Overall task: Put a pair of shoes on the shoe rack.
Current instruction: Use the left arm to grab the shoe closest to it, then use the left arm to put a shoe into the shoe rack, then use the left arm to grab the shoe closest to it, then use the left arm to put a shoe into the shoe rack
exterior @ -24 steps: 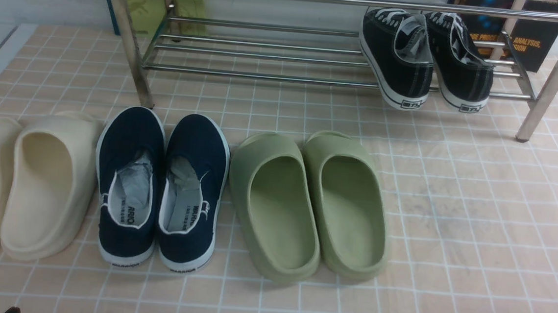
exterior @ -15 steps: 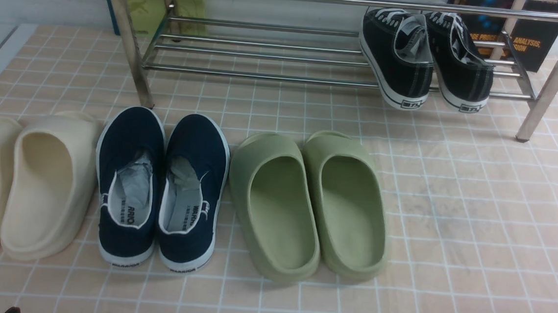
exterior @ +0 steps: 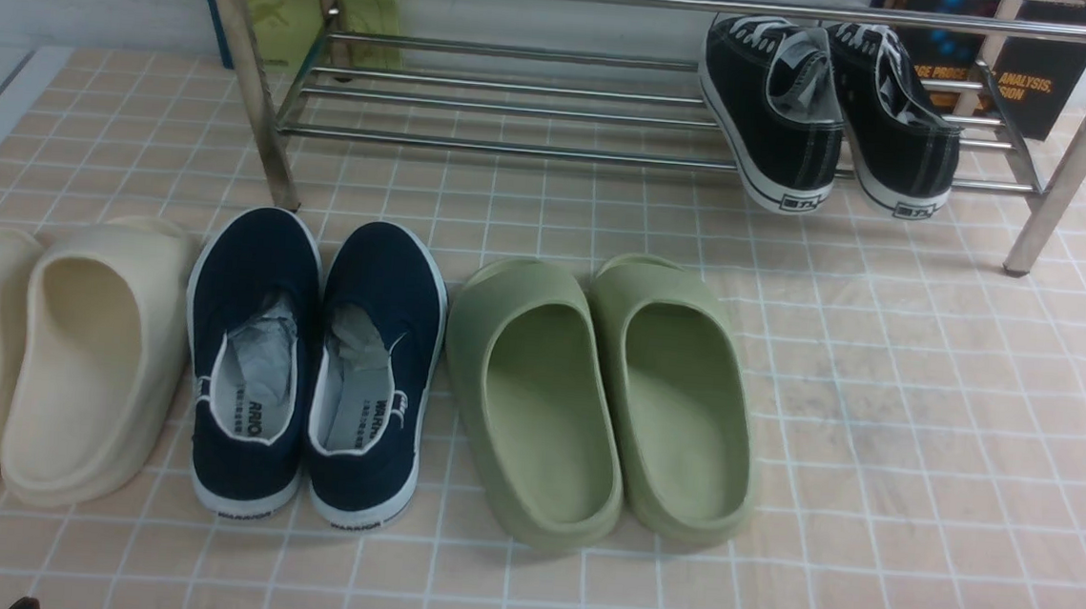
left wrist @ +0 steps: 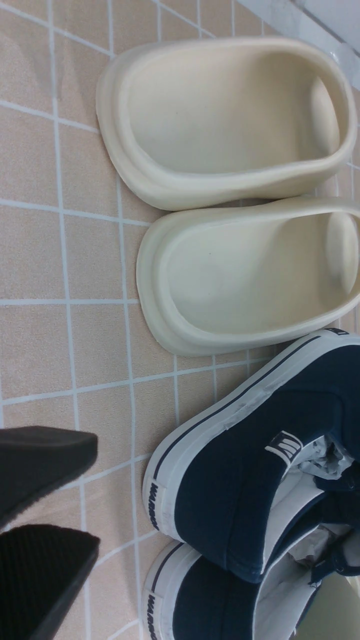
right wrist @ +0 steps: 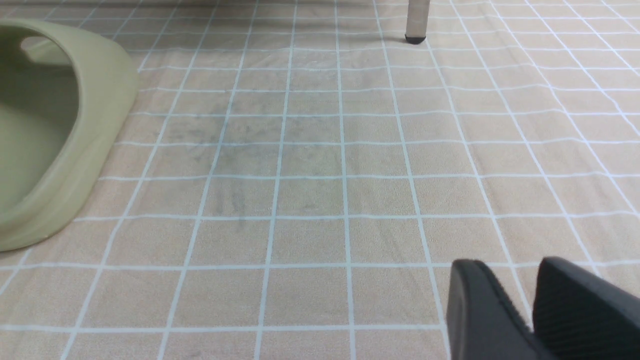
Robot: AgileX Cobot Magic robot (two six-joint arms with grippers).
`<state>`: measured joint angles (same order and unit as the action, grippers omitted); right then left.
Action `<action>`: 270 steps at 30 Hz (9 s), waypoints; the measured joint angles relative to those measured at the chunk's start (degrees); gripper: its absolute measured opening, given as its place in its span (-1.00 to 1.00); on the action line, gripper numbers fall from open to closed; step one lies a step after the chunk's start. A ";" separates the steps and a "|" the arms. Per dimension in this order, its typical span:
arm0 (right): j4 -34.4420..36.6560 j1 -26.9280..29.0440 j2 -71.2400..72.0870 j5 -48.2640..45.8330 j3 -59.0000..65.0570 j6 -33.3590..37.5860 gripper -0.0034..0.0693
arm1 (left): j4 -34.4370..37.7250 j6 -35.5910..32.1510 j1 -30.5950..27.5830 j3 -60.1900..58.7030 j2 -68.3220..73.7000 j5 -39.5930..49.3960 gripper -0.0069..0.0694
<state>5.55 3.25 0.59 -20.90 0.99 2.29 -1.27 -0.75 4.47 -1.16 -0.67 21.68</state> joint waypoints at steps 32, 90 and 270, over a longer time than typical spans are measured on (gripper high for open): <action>-0.05 0.00 0.00 -0.08 -0.06 0.00 -0.28 | 0.62 6.10 0.00 -0.56 0.00 -52.23 -0.19; 0.06 0.00 0.00 -0.27 -0.06 0.01 -0.25 | -21.03 29.89 10.21 68.96 90.23 27.86 -0.70; 0.09 0.00 0.00 -0.27 -0.06 0.01 -0.25 | 29.19 -7.36 10.39 116.22 123.12 24.03 -0.72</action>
<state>5.64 3.25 0.59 -21.16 0.93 2.30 27.92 -8.10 14.87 115.06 122.45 45.71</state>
